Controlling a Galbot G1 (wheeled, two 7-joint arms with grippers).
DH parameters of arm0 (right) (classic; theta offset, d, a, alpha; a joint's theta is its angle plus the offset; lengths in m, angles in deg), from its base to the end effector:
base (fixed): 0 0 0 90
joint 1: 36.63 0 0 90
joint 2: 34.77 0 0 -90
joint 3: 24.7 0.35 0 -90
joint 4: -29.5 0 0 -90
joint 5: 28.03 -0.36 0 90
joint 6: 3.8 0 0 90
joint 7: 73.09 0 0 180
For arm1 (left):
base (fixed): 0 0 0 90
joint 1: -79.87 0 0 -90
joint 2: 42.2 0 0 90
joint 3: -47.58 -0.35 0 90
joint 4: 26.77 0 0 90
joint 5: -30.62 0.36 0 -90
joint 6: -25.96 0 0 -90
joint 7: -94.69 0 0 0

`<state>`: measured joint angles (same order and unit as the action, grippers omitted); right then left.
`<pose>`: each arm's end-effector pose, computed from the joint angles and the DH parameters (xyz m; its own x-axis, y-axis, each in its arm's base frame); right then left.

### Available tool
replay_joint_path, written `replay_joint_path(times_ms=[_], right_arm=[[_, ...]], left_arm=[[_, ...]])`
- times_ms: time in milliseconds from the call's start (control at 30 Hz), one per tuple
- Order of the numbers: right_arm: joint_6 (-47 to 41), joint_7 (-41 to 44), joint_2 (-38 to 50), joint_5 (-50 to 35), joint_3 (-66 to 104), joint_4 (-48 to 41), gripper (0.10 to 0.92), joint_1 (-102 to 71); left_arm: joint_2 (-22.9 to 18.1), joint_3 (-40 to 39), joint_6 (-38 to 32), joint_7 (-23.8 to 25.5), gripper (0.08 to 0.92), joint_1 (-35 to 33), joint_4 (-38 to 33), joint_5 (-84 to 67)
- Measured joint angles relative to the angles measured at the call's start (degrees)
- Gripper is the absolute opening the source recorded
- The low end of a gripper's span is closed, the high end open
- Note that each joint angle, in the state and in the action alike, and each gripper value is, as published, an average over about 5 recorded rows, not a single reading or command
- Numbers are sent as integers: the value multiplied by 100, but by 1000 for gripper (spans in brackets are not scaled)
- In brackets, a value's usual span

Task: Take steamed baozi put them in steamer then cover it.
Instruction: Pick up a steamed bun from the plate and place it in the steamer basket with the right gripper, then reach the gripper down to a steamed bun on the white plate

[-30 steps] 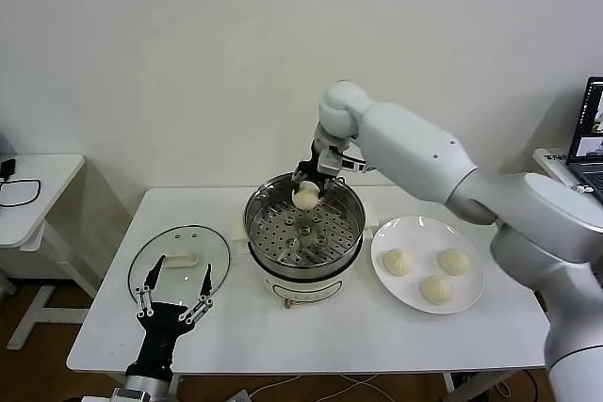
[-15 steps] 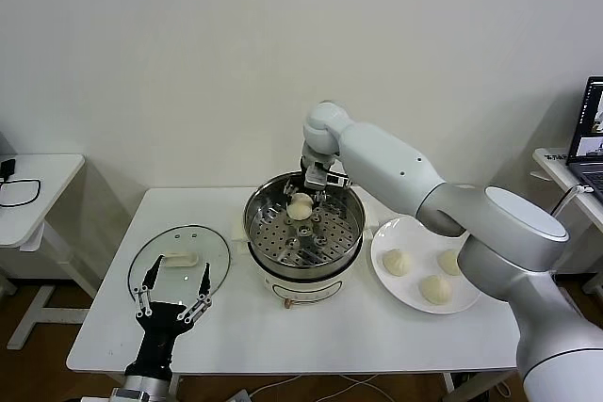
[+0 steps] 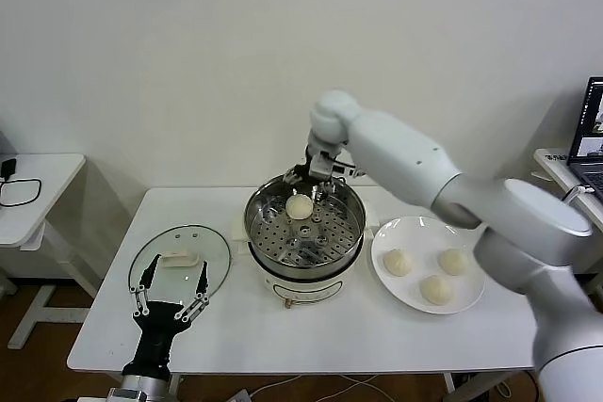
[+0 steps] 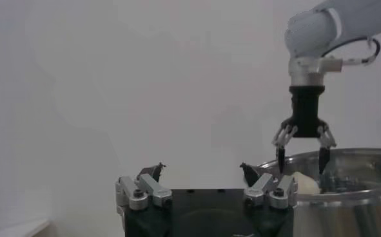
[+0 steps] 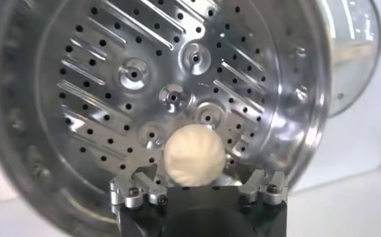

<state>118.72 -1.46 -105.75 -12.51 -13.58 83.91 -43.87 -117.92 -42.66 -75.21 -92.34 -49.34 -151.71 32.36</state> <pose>0.6247 0.0892 -0.0225 -0.2112 -0.2521 0.9444 -0.3445 -0.8850 -0.3132 0.1404 0.0343 -0.2948 -0.9896 0.0670 -0.1271 0.0401 0.9781 0.2041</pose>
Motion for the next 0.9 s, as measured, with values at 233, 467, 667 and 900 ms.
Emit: replay_joint_path(times_ms=[233, 467, 667, 900], right_arm=[[-1506, 281, 1035, -1546, -677, 237, 823, 503], [-2521, 333, 1870, -2480, -1338, 390, 823, 539], [-2990, 183, 2196, -2801, -1630, 418, 823, 259], [-3323, -110, 2243, -2878, -1684, 312, 823, -209]], left_arm=[[26, -69, 36, -4, 823, 35, -12, 6], [49, -91, 42, -2, 823, 55, 1, 19], [32, -88, 46, 2, 823, 62, 5, 29], [11, -79, 27, 27, 823, 52, 7, 47]])
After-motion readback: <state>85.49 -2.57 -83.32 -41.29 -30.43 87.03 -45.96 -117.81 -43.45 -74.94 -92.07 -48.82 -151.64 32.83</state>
